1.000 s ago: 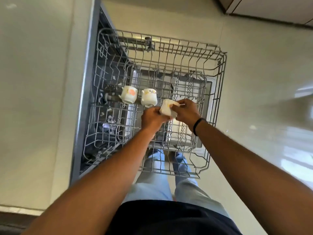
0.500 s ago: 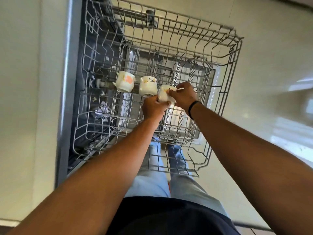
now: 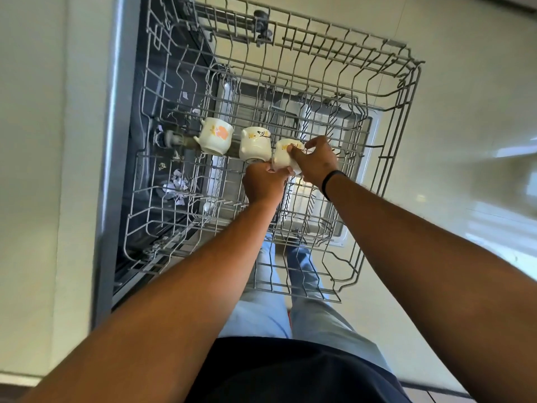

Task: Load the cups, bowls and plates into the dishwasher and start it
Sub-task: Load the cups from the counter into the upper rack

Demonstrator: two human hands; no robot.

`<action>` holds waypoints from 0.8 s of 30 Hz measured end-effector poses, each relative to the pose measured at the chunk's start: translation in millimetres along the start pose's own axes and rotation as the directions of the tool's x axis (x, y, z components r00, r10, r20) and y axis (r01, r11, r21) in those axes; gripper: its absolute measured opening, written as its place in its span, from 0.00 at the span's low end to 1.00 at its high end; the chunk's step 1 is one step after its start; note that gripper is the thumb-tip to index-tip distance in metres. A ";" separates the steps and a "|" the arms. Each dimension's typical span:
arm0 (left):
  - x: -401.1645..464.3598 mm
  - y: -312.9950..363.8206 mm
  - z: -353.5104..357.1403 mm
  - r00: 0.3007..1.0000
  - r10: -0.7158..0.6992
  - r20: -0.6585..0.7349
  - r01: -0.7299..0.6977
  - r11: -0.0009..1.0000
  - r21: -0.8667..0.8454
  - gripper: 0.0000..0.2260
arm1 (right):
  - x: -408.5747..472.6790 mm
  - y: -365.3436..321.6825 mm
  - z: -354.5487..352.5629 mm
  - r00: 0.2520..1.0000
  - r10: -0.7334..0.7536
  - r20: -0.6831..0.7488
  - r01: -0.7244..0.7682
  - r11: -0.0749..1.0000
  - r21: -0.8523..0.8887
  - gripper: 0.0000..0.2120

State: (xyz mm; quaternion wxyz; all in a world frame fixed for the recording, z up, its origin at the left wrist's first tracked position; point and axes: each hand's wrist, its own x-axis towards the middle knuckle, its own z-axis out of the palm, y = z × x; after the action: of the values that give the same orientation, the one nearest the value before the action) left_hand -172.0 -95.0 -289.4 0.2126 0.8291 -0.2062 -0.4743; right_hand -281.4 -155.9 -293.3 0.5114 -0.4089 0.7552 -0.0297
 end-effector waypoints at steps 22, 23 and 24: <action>-74.1 9.8 -119.0 0.967 0.238 0.096 -0.242 0.969 0.042 0.12 | -79.8 0.9 -120.5 0.986 -0.083 -0.147 0.118 0.960 0.253 0.13; -84.9 8.2 -130.5 0.969 0.234 0.076 -0.237 0.970 0.045 0.12 | -89.3 2.0 -131.4 0.986 -0.086 -0.145 0.125 0.949 0.288 0.12; -95.6 6.6 -141.0 0.975 0.218 0.050 -0.221 0.974 0.045 0.12 | -97.2 5.3 -141.9 0.986 -0.092 -0.141 0.133 0.938 0.320 0.13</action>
State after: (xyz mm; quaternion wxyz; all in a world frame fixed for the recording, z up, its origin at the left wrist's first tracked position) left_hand -94.1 -26.4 -154.1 0.2381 0.7954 -0.3131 -0.4611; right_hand -383.7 -142.4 -155.6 0.5220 -0.3582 0.7452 -0.2095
